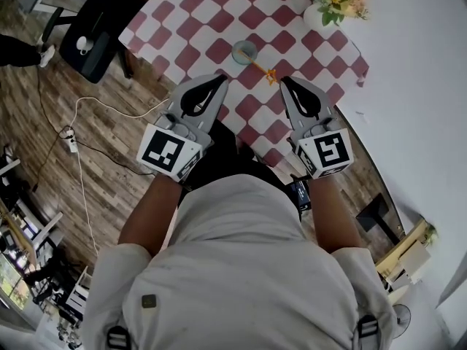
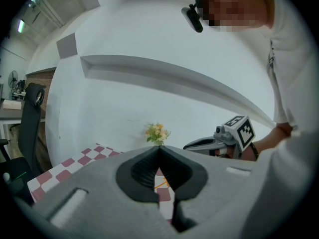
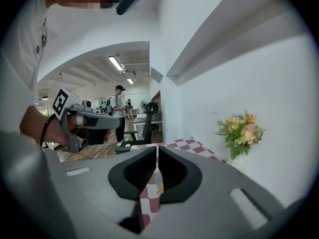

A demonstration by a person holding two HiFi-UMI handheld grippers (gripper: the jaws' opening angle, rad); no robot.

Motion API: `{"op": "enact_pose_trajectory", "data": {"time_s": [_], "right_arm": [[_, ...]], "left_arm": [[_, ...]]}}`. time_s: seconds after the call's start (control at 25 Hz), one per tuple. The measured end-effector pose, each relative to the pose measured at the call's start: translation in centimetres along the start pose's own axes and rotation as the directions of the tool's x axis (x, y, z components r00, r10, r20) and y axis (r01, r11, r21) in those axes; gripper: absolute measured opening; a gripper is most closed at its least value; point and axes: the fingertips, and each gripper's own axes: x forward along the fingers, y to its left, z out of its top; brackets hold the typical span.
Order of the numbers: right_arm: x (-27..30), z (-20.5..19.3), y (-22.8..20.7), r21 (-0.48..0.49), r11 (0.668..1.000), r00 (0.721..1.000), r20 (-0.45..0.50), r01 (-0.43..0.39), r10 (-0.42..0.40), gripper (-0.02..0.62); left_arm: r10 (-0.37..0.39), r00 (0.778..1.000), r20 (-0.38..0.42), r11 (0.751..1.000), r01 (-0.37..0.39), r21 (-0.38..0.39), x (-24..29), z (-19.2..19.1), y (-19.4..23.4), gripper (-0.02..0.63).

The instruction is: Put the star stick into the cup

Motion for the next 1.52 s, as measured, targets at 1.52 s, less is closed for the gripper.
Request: {"op": "enact_pose_trajectory", "data": {"time_s": [1.52], "right_arm": [[-18.9, 11.1, 5.5, -0.18, 0.982, 0.943, 0.312, -0.065, 0.119, 0.009]], "left_arm": [[0.016, 0.985, 0.174, 0.983, -0.047, 0.178, -6.5, 8.3, -15.4, 0.0]]}}
